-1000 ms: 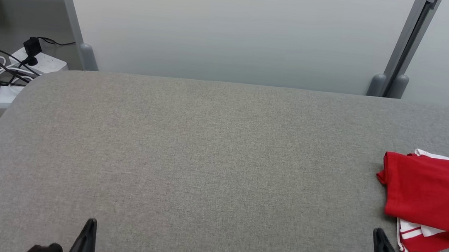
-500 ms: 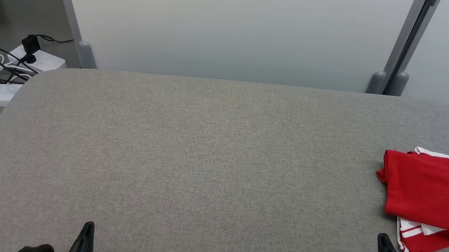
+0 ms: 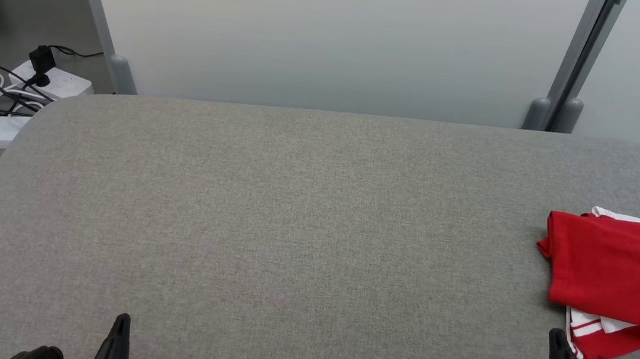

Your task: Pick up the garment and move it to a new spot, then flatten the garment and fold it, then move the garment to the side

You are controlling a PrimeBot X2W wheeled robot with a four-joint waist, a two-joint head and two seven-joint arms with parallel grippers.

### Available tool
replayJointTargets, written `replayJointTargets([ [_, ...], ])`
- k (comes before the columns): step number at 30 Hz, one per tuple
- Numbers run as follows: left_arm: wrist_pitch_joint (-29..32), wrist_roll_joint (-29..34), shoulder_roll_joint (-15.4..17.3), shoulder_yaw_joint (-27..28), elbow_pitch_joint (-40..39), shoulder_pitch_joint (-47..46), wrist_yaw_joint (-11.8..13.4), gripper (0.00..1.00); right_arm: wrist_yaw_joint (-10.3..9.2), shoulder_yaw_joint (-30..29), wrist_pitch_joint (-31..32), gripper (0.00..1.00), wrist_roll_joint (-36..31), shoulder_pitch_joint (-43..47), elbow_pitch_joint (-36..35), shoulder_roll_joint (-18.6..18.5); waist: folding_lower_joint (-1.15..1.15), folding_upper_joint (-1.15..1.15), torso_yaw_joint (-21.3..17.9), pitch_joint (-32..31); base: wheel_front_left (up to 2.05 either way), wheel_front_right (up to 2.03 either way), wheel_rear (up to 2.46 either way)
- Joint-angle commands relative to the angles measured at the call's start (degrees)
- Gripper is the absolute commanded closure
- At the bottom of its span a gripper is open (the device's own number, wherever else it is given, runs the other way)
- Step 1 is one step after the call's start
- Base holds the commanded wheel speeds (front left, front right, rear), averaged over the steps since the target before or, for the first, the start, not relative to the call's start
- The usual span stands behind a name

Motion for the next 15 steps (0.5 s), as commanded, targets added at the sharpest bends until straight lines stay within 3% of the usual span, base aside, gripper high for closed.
replayJointTargets([
  [1,0.2,-1.7,0.9,0.8,-1.7,-3.4,-0.3,1.0,0.02,0.0,0.5,1.0,1.7,-2.6,-1.7,-0.7,-0.01,0.0,0.0,0.0,0.0,0.0,0.0],
  [15,2.5,-10.6,1.0,1.4,-2.2,-4.6,-0.7,1.0,0.03,-0.8,2.8,1.0,11.2,-2.8,-3.1,-0.6,-0.01,0.0,-0.1,0.5,0.0,0.0,0.0],
])
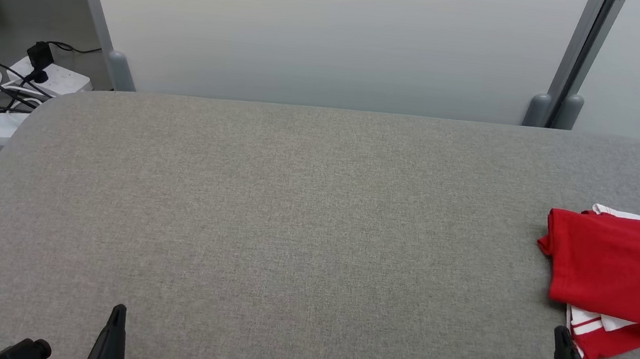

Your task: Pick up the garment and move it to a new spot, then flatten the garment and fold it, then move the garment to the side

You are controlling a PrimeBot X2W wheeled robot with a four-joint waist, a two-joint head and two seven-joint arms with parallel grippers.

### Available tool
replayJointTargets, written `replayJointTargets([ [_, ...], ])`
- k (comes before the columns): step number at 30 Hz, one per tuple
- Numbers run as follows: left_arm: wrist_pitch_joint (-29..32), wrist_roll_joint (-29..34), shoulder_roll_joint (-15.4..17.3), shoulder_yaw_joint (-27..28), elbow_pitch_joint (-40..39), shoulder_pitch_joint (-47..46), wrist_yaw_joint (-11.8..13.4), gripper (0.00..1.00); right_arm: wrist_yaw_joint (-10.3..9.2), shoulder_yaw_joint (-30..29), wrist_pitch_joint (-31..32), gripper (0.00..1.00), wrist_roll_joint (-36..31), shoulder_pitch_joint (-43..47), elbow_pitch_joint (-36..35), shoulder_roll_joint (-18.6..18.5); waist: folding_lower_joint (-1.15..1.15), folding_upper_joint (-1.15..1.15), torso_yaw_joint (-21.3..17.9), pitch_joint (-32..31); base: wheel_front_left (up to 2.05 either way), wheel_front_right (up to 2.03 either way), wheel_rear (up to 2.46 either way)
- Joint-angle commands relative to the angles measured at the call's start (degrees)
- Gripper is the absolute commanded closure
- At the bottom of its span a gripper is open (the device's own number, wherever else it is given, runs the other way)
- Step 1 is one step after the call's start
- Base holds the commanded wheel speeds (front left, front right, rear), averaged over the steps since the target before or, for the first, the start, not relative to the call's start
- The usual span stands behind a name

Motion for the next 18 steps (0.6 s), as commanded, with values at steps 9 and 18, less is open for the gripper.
replayJointTargets([
  [9,1.7,-6.7,1.0,1.3,-2.1,-4.1,-0.7,1.0,0.03,-0.7,1.9,1.0,7.2,-2.8,-3.0,-0.7,0.0,0.0,-0.1,0.3,0.0,0.0,0.0],
  [18,3.2,-12.4,1.0,1.6,-2.5,-4.9,-1.0,1.0,0.04,-1.2,3.4,1.0,13.3,-3.0,-3.9,-0.6,0.0,0.0,-0.1,0.6,0.0,0.0,0.0],
])
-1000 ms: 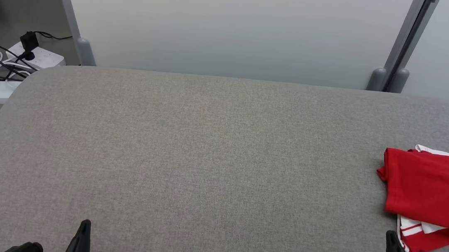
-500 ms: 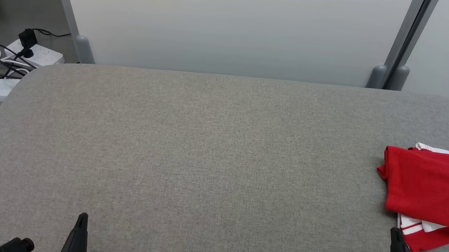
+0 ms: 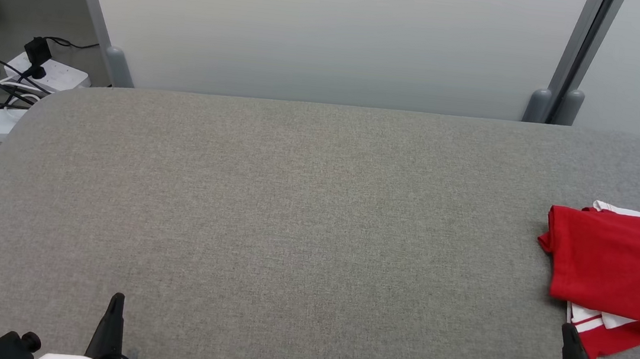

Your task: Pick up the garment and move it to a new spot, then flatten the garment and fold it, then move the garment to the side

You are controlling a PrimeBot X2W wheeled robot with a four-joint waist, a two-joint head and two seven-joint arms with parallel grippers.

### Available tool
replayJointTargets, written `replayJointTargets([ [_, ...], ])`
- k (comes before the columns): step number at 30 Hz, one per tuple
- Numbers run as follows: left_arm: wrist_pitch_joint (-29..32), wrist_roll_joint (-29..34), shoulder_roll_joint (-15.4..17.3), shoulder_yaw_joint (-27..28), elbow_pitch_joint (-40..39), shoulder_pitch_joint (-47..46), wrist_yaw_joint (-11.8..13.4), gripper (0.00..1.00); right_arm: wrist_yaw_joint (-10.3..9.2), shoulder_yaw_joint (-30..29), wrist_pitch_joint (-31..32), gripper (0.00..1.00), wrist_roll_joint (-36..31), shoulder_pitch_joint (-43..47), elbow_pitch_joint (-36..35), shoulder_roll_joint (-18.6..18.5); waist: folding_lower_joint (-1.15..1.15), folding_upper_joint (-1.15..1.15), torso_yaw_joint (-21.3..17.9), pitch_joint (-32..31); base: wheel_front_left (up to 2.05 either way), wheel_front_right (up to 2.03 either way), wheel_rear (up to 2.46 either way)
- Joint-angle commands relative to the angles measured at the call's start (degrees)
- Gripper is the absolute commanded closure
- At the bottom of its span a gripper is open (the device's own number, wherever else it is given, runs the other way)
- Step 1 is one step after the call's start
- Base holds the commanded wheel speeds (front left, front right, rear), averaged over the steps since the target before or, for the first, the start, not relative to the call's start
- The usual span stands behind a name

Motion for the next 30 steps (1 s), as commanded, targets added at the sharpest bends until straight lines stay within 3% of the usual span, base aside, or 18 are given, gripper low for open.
replayJointTargets([
  [1,0.4,-1.9,1.0,1.3,-1.8,-3.6,-0.7,1.0,0.05,0.2,0.5,1.0,1.9,-2.9,-2.3,-0.7,0.0,0.0,0.0,0.0,0.0,0.0,0.0],
  [30,5.3,-21.0,1.2,2.4,-2.9,-6.2,-1.5,1.0,0.07,-1.5,5.5,1.0,22.3,-3.5,-5.2,-0.6,0.0,0.0,-0.2,1.1,0.0,0.0,0.0],
])
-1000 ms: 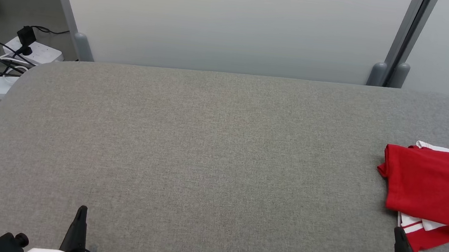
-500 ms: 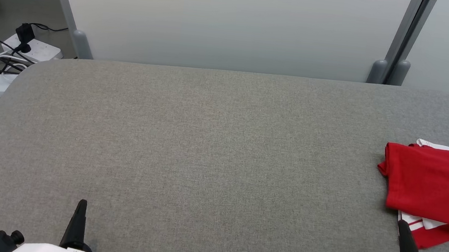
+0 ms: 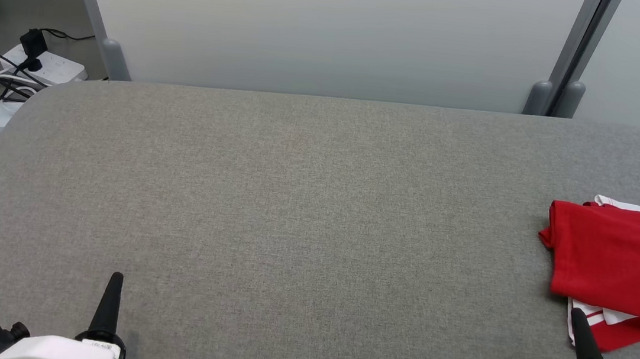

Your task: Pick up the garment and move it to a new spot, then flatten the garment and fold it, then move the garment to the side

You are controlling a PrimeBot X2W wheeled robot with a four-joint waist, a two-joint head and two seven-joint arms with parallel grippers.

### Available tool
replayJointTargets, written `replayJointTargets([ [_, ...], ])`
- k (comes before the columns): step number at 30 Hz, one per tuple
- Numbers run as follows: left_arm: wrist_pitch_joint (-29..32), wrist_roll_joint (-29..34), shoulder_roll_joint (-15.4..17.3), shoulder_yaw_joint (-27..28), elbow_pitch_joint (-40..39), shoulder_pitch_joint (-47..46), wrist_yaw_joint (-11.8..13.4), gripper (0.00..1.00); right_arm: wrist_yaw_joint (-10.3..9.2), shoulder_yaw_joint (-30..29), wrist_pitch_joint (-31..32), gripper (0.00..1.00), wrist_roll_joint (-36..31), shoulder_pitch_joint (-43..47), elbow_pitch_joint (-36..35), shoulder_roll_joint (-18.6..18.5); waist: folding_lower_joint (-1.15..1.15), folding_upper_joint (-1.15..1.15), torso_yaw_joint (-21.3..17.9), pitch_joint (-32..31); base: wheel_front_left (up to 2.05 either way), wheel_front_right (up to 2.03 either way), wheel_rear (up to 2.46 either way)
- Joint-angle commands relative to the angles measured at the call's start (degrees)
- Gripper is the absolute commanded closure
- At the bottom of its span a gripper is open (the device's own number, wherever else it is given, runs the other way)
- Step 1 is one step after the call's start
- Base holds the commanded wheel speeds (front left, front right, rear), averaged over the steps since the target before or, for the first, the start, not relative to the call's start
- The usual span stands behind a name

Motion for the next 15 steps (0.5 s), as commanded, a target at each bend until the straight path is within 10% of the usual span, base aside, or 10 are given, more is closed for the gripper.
replayJointTargets([
  [1,0.4,-1.9,1.1,1.6,-1.9,-3.9,-0.6,1.0,0.08,0.5,0.7,1.0,2.1,-2.6,-2.2,-0.7,0.0,0.0,0.0,0.1,0.0,0.0,0.0],
  [15,2.7,-10.8,1.2,2.1,-2.4,-5.1,-1.0,1.0,0.09,-0.3,3.0,1.0,11.6,-2.8,-3.5,-0.6,0.0,0.0,-0.1,0.5,0.0,0.0,0.0],
])
